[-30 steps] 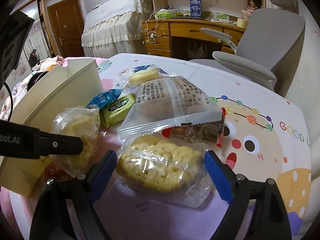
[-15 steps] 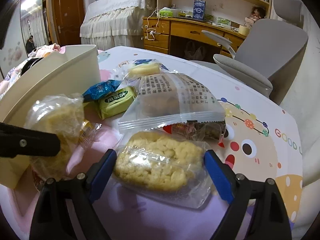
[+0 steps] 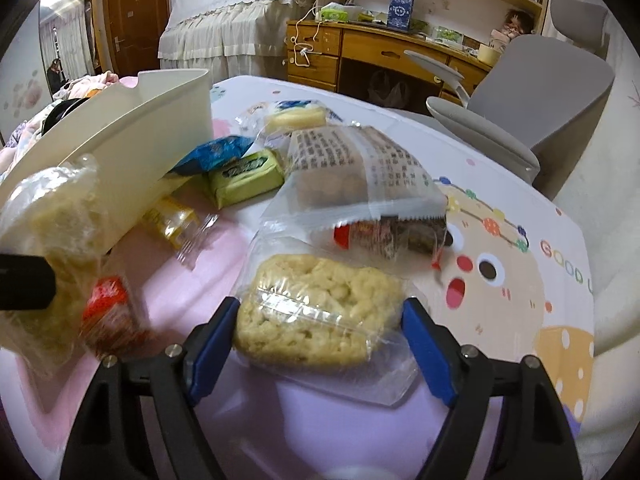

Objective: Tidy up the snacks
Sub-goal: 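Carry both bagged pastries over the white tray and open both tools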

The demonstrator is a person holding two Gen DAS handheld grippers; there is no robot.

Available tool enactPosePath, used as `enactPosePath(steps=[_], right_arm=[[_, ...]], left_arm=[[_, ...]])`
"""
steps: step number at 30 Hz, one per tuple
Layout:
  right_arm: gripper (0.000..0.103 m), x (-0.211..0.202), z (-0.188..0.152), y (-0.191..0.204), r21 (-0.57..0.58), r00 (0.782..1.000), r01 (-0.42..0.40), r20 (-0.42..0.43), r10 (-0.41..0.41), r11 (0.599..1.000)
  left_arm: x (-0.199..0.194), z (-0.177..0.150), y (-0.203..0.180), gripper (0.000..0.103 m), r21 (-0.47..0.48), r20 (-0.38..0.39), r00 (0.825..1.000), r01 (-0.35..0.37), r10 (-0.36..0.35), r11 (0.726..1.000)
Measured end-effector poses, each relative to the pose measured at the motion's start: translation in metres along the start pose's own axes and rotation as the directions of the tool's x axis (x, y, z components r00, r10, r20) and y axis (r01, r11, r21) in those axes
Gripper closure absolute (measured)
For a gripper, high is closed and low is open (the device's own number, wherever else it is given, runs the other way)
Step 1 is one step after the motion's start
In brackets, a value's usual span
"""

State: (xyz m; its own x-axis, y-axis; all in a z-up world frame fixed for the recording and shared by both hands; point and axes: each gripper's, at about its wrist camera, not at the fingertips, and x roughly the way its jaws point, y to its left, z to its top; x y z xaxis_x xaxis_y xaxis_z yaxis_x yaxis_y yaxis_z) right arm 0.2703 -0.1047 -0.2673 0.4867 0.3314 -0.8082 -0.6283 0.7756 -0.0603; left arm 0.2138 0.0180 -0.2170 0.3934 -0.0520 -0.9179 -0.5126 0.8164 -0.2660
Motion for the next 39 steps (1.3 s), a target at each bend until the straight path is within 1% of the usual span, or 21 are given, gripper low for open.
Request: enactPosePath(steps=[4,10,17,20,22,24,25,28,33,36,39], right_arm=[[0.022,-0.013,-0.015,0.009,-0.001,0.999,-0.012,-0.032,0.012,1.000],[0.022,-0.038,-0.039,0.022,0.047,0.995,-0.027,-0.099,0.032,0.999],[0.022,-0.076,-0.066,0.038,0.111,0.991,-0.060,-0.113,0.072,0.992],[0.022,-0.091,-0.074,0.048,0.140,0.987,-0.091,-0.119,0.108,0.986],[0.022,-0.101,-0.079,0.053,0.173,0.981,-0.131,-0.119,0.152,0.976],[0.022,-0.112,-0.081,0.061,0.203,0.970,-0.183,-0.120,0.210,0.962],[0.022,-0.117,-0.081,0.067,0.208,0.965,-0.207,-0.119,0.235,0.956],[0.022,-0.129,-0.075,0.087,0.189,0.958,-0.237,-0.119,0.262,0.953],[0.022,-0.147,-0.054,0.114,0.149,0.960,-0.242,-0.103,0.259,0.959],[0.022,-0.156,-0.040,0.126,0.156,0.961,-0.253,-0.077,0.267,0.955],[0.022,-0.160,-0.027,0.138,0.172,0.958,-0.265,-0.064,0.279,0.949]], left_arm=[[-0.014,-0.014,0.006,0.066,0.006,0.013,1.000,0.000,0.000,1.000],[-0.034,-0.037,0.017,0.066,0.021,0.005,1.000,0.000,-0.001,1.000],[-0.061,-0.064,0.026,0.066,0.094,0.001,1.000,0.016,-0.016,0.995],[-0.076,-0.074,0.032,0.066,0.131,0.012,1.000,0.016,-0.018,0.991],[-0.085,-0.078,0.037,0.066,0.150,0.021,0.999,0.026,-0.030,0.988],[-0.094,-0.080,0.042,0.066,0.177,0.032,0.999,0.037,-0.044,0.984],[-0.099,-0.080,0.045,0.066,0.189,0.039,0.998,0.042,-0.050,0.981],[-0.110,-0.079,0.056,0.066,0.217,0.055,0.997,0.046,-0.059,0.975],[-0.128,-0.068,0.075,0.066,0.250,0.071,0.994,0.066,-0.086,0.966],[-0.138,-0.059,0.086,0.065,0.287,0.084,0.991,0.074,-0.102,0.955],[-0.145,-0.047,0.097,0.066,0.323,0.083,0.990,0.083,-0.116,0.943]])
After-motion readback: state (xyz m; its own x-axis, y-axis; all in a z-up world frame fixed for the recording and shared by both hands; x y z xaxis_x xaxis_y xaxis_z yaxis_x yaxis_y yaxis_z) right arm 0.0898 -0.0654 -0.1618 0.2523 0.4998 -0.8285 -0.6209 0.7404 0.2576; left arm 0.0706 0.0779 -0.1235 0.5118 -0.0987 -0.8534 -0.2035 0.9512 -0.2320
